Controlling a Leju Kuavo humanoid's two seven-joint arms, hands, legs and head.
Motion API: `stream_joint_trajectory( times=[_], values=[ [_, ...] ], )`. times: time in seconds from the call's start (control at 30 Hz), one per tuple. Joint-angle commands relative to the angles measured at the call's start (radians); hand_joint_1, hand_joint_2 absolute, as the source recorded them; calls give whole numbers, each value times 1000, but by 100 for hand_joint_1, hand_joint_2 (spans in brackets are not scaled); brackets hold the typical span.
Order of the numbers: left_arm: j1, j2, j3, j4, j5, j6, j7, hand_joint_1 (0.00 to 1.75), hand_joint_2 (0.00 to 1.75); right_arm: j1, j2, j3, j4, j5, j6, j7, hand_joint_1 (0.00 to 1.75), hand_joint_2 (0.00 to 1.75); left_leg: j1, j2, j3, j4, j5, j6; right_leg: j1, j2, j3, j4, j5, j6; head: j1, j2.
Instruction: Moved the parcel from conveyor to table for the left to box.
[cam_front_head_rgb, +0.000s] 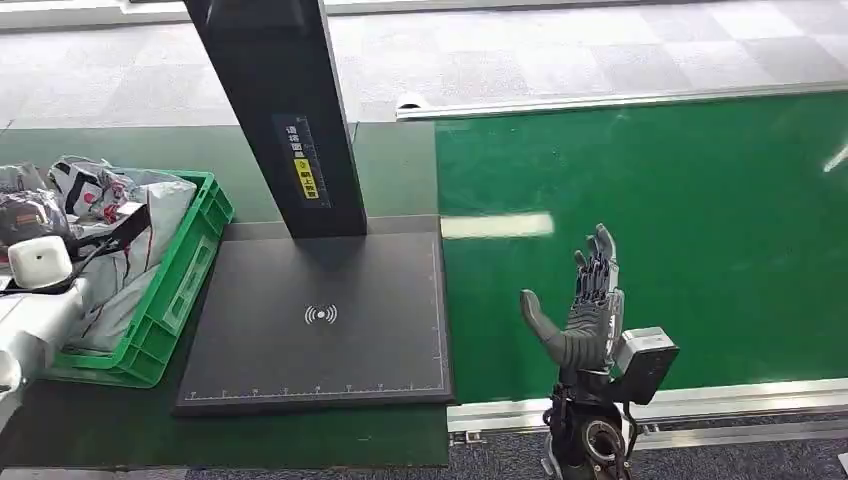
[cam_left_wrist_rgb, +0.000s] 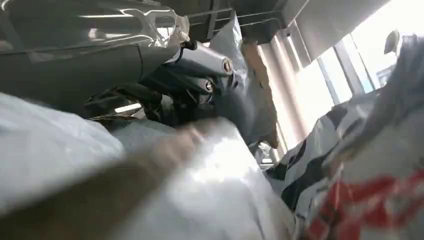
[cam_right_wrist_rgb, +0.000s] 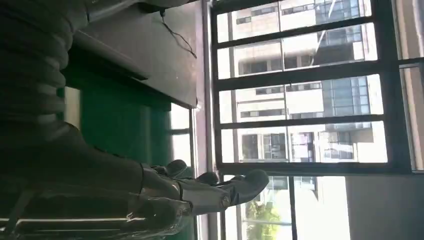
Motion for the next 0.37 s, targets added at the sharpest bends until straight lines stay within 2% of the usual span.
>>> stream_joint_trajectory(
  times=[0.03,0.17,0.27,0.3,0.37],
  values=[
    [-24,-76,352,-12,221,196,-289,0,175,-28,-11,13,30,1,-38,13,0,175,1,0,0,0,0,0,1,-2,0,-1,1,-1,0,0],
    [-37,-84,351,-12,213,188,-284,0,175,-23,-16,12,25,1,-38,13,0,175,1,-4,-2,1,1,1,2,-6,0,-1,0,-1,0,0],
    [-15,-127,465,-87,331,234,-466,0,175,-13,-10,0,12,-3,-52,10,0,175,1,-3,-1,1,1,1,1,-5,0,-1,1,-1,0,0],
    [24,-165,559,-191,359,234,-560,0,175,0,-7,-5,-3,-2,-58,9,0,175,1,-3,-2,1,1,0,1,-5,0,-1,0,-1,0,0],
    [56,-224,643,-267,397,234,-668,0,175,20,-9,-9,-23,6,-67,5,0,175,1,-6,-2,0,2,1,1,-8,0,-2,0,-1,0,0]
  ],
)
